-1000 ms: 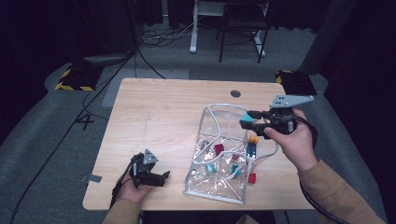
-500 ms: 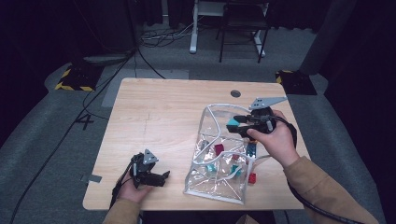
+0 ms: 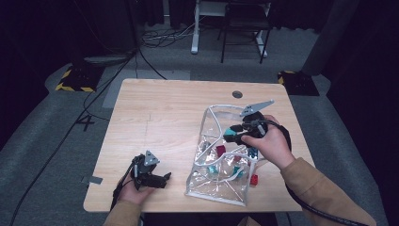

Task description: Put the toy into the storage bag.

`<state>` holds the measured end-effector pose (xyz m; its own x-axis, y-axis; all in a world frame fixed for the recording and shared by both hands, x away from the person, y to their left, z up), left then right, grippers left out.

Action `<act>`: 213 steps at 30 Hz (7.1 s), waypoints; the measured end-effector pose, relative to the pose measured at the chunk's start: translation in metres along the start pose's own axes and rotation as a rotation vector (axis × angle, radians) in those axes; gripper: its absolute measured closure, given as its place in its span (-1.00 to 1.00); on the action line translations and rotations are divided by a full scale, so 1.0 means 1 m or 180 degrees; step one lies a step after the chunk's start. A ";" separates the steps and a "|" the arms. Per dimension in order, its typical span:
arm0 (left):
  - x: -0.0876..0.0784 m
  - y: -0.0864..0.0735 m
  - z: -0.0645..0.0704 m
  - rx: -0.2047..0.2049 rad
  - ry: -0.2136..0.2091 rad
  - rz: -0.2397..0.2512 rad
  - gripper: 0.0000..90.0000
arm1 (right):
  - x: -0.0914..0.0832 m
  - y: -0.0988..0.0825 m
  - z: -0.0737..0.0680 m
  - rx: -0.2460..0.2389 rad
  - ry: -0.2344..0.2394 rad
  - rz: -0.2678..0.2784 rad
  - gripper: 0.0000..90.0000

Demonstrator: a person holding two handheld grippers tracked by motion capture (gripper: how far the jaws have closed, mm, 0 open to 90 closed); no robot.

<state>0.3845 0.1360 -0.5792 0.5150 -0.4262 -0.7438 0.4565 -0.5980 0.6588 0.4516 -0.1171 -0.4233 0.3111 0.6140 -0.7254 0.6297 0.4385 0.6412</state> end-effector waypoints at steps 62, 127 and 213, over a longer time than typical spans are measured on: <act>0.000 0.000 0.000 0.0004 -0.0001 -0.0001 -0.88 | -0.158 -0.038 0.060 0.0243 -0.0577 0.1058 -0.25; 0.000 0.000 0.000 0.0005 0.0002 0.0000 -0.88 | 0.016 -0.162 0.083 0.0327 -0.0354 0.0372 0.20; 0.000 0.000 0.000 0.0005 0.0014 -0.0001 -0.88 | -0.180 -0.025 0.039 -0.0024 -0.0342 0.1027 0.50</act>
<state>0.3849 0.1360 -0.5791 0.5181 -0.4230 -0.7434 0.4555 -0.5992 0.6584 0.4071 -0.2644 -0.3184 0.5669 0.6495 -0.5067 0.4814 0.2379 0.8436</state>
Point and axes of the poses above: each handheld gripper's, and its own axes: x roughly forward along the jaws, y roughly out of its top, z roughly to its right, the point moved 10 cm from there along x, roughly forward along the jaws, and after that the axes turned 12 degrees about x, right-handed, at the moved point
